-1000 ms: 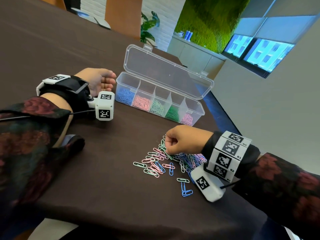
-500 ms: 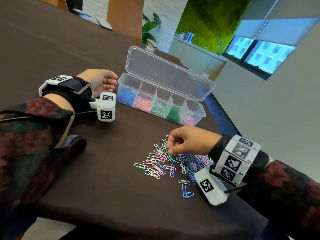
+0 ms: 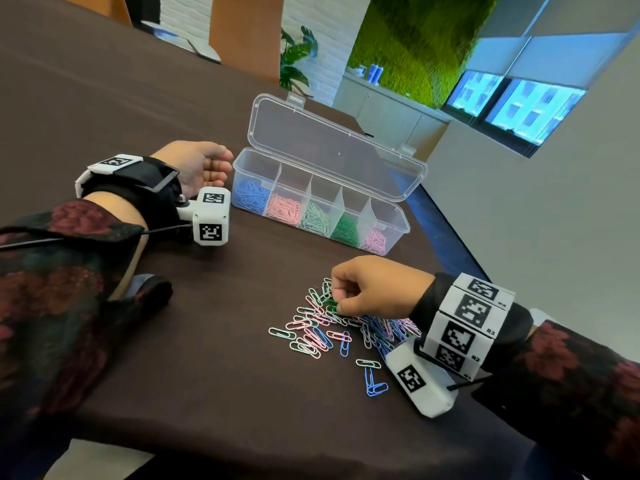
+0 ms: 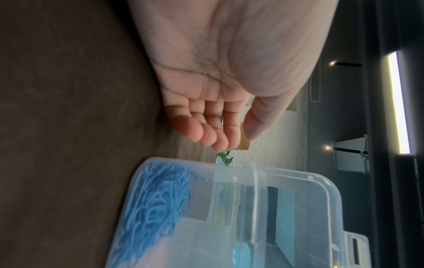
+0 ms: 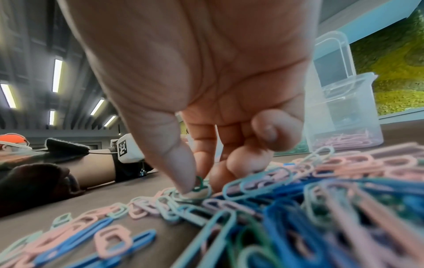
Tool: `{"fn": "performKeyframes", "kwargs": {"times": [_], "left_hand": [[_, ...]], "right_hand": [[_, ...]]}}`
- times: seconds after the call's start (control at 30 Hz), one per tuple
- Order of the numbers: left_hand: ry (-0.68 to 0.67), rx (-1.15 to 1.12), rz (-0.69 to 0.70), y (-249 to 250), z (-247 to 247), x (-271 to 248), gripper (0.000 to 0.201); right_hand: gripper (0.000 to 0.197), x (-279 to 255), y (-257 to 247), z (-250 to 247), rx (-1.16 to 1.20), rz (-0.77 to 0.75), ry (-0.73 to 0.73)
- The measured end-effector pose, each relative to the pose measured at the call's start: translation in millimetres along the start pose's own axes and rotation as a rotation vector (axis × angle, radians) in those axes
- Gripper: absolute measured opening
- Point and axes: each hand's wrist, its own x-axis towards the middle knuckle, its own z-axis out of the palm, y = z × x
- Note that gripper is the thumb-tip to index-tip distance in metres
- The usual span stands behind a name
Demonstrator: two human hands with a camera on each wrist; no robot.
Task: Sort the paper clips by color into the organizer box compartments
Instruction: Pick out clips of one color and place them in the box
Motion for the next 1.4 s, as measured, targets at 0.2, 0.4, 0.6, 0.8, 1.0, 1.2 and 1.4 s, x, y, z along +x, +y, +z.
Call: {"fn": "performKeyframes", "kwargs": {"times": [0.2, 0.4, 0.6, 0.8, 1.0, 1.2, 1.4], "left_hand": [[0.004, 0.003, 0.007, 0, 0, -1, 0.020], [-0.001, 0.001, 0.004, 1, 0, -1, 0.020], [0.000, -0.005, 0.002, 0, 0, 0, 0.020], [-0.001, -0.005, 0.005, 0, 0, 0, 0.020], [-0.007, -0.008, 0.007, 1, 1, -1, 0.020], [-0.007, -0.023, 0.010, 1, 0, -1, 0.019], [-0.002, -0.019, 0.009, 0, 1, -2, 0.019]], "right_hand": [[0.014, -3, 12, -8, 0.299, 0.031, 0.059], [0.028, 1, 34, -12, 1.329, 0.002, 0.181], [0.050, 3, 51, -9, 1.717, -0.134, 0.030], [0.014, -2, 33, -13, 0.615, -0.091, -0.097], [0.018, -2, 12, -10, -0.092, -0.107, -0.160], [0.015, -5, 14, -8, -0.195, -0.094, -0.095], [0.027, -5, 15, -6, -0.124, -0.087, -0.135]]}}
